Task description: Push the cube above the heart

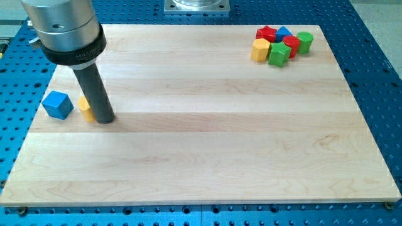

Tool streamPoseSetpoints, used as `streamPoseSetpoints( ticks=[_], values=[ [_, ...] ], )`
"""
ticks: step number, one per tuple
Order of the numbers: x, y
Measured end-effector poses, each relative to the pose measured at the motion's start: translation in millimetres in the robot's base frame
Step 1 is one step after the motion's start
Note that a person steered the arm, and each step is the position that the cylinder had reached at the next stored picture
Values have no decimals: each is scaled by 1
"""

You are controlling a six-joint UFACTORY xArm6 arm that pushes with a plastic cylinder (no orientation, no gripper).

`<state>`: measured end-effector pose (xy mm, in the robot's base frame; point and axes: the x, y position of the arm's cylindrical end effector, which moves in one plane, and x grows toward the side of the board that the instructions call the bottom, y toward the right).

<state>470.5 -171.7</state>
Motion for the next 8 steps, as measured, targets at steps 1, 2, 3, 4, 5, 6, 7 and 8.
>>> streamPoseSetpoints(
  ticks=[1, 2, 3, 4, 5, 6, 7, 8],
  values=[
    [1, 1],
    [13, 2],
    [23, 28],
    [62, -30],
    [67, -109],
    [26, -106],
    [-17, -68],
    [-72, -54]
  ],
)
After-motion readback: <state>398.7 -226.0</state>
